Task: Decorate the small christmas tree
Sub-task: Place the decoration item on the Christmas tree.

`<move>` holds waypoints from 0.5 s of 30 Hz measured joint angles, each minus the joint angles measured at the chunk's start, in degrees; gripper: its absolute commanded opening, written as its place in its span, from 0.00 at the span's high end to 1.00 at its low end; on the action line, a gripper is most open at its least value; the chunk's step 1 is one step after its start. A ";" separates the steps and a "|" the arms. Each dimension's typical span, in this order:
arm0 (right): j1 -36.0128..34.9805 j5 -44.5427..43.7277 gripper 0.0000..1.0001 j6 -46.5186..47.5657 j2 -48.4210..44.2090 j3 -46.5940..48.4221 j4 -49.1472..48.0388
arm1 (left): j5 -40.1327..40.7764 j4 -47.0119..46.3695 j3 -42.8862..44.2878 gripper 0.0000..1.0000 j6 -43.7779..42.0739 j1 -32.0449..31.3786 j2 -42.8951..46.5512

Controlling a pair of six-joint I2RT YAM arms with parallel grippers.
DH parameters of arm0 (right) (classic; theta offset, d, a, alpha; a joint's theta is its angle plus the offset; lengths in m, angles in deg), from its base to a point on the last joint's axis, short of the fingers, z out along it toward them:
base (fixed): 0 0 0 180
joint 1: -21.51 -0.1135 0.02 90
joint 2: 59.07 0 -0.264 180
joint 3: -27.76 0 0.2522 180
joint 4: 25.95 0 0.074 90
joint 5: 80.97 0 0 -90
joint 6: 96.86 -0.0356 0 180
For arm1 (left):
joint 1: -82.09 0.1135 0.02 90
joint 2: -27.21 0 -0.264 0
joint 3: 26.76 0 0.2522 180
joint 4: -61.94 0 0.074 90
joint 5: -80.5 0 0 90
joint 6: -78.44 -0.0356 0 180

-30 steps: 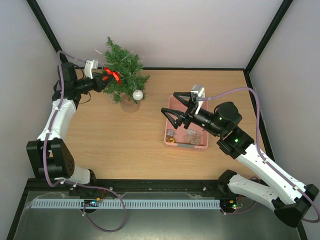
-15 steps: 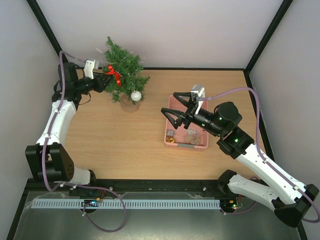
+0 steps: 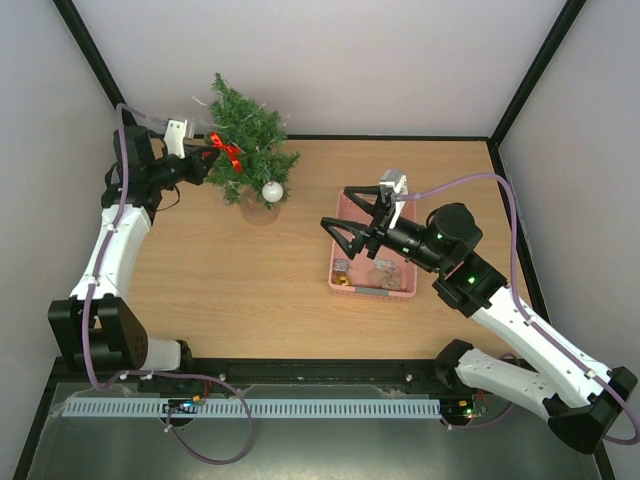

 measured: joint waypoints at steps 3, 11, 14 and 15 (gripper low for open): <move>0.00 0.22 0.02 -0.09 0.11 0.00 0.00 | 1.09 0.00 -0.33 0.83 0.15 0.00 0.00; 0.00 0.37 0.02 -0.22 0.15 0.00 0.00 | 1.84 -0.11 -0.59 0.78 0.44 0.00 0.00; 0.00 0.55 0.02 -0.28 0.42 0.02 0.00 | 2.54 -0.20 -0.61 0.72 0.68 -0.02 0.00; 0.00 0.66 0.02 -0.42 0.57 0.04 0.02 | 2.91 -0.17 -0.61 0.72 0.68 -0.04 0.00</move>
